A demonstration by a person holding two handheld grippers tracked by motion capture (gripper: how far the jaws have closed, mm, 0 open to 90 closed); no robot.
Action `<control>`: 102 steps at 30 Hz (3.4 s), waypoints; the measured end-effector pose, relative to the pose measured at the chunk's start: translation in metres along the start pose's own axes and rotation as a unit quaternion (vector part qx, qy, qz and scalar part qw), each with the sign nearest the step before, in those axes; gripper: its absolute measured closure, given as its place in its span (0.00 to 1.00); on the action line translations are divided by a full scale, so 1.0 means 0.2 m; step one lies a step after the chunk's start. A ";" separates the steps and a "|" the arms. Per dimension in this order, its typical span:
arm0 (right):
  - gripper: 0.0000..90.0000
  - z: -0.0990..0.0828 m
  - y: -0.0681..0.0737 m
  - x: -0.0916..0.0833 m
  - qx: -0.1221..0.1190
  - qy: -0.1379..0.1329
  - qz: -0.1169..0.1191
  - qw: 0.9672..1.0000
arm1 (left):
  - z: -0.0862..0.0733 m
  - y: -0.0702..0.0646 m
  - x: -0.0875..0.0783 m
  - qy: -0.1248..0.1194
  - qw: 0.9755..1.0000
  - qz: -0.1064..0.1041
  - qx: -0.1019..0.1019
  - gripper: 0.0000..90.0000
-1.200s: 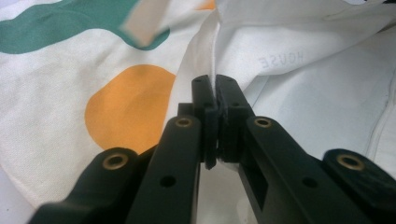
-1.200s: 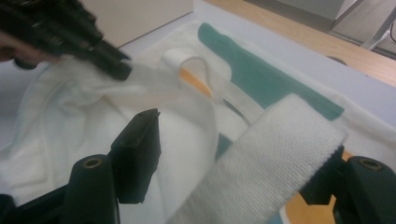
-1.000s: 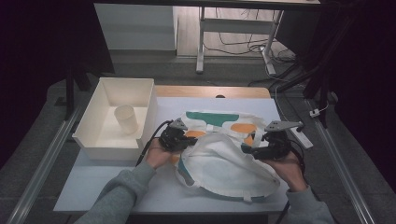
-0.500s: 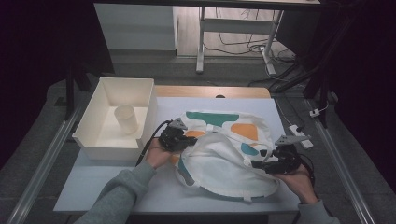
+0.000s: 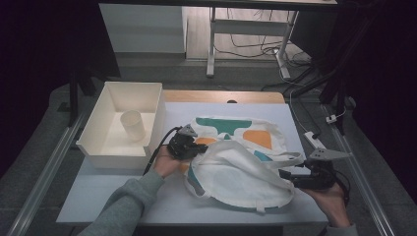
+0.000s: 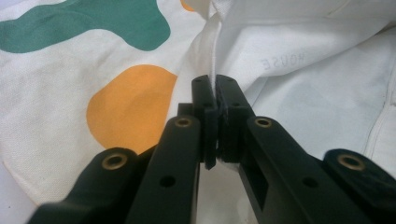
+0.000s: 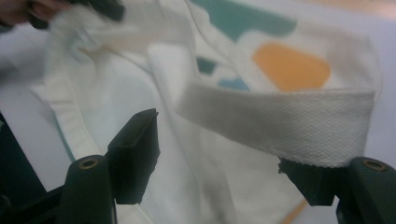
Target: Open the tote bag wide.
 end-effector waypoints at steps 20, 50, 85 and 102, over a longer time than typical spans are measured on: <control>0.38 -0.07 -0.05 0.06 0.032 0.038 0.003 0.999 | 0.00 0.00 0.00 0.000 1.000 -0.002 -0.004 0.96; 0.98 -0.01 0.12 0.07 -0.073 0.041 -0.022 0.996 | 0.06 -0.02 -0.22 -0.057 0.998 -0.016 -0.001 0.97; 0.98 0.23 -0.39 0.33 -0.003 0.013 -0.103 0.995 | 0.11 0.12 -0.08 -0.031 0.999 0.036 -0.025 0.97; 0.98 0.04 -0.51 0.49 0.029 0.085 -0.108 0.990 | 0.02 0.12 0.09 0.020 0.999 0.035 -0.026 0.97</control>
Point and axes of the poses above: each handheld gripper's, and its own axes: x roughly forward along the jaws, z roughly out of its top, y roughly to its left, the point moved 7 cm from there along x, roughly forward along the jaws, and after that the axes turned 11 degrees about z, right-handed, at the moved point
